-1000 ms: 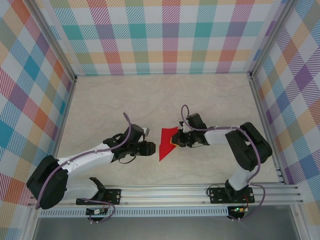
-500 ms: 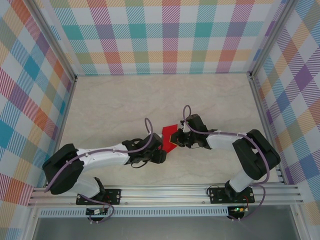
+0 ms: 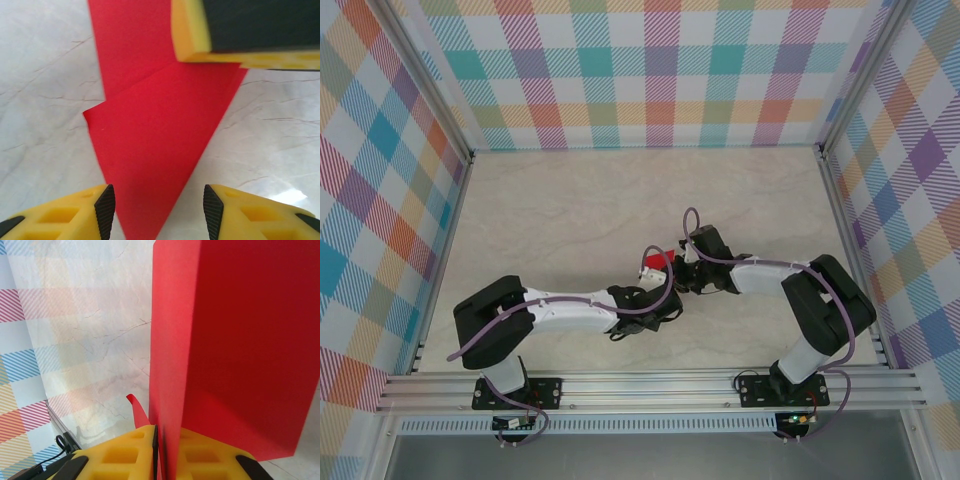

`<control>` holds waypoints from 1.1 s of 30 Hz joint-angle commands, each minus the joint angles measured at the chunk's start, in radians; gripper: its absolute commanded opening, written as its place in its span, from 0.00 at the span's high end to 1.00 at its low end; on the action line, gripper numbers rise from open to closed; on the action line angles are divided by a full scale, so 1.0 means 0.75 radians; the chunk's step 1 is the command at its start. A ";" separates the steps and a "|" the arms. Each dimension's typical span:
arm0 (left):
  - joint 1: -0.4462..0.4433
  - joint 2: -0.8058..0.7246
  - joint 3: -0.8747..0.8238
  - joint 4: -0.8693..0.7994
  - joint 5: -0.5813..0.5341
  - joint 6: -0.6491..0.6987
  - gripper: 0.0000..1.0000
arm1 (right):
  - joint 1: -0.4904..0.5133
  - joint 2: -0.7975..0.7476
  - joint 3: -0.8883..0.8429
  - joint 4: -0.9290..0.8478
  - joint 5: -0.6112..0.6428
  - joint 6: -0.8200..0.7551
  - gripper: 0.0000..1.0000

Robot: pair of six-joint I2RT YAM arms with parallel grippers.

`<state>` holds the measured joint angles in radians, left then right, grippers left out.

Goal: Fold a paper plane with a square sheet of paper (pick it up from the middle)
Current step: Fourth fold the wing at the center of the table.

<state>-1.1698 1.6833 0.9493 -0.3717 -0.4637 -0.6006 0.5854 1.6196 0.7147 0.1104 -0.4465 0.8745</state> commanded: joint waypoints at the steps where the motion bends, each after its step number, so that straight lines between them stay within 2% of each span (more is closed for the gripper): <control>1: -0.037 0.026 0.018 -0.057 -0.128 -0.067 0.50 | -0.001 0.013 0.036 -0.033 -0.034 -0.042 0.86; 12: -0.058 0.051 0.012 -0.040 -0.148 -0.083 0.64 | -0.001 0.008 0.035 -0.043 -0.037 -0.045 0.86; 21: -0.058 0.068 0.003 -0.030 -0.142 -0.086 0.68 | -0.005 0.010 0.039 -0.051 -0.033 -0.050 0.87; 33: -0.057 0.061 -0.006 -0.024 -0.134 -0.081 0.69 | -0.005 0.008 0.033 -0.061 -0.024 -0.055 0.88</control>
<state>-1.2030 1.7260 0.9493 -0.3901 -0.5423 -0.6476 0.5842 1.6207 0.7189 0.0837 -0.4564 0.8520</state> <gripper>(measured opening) 0.308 0.120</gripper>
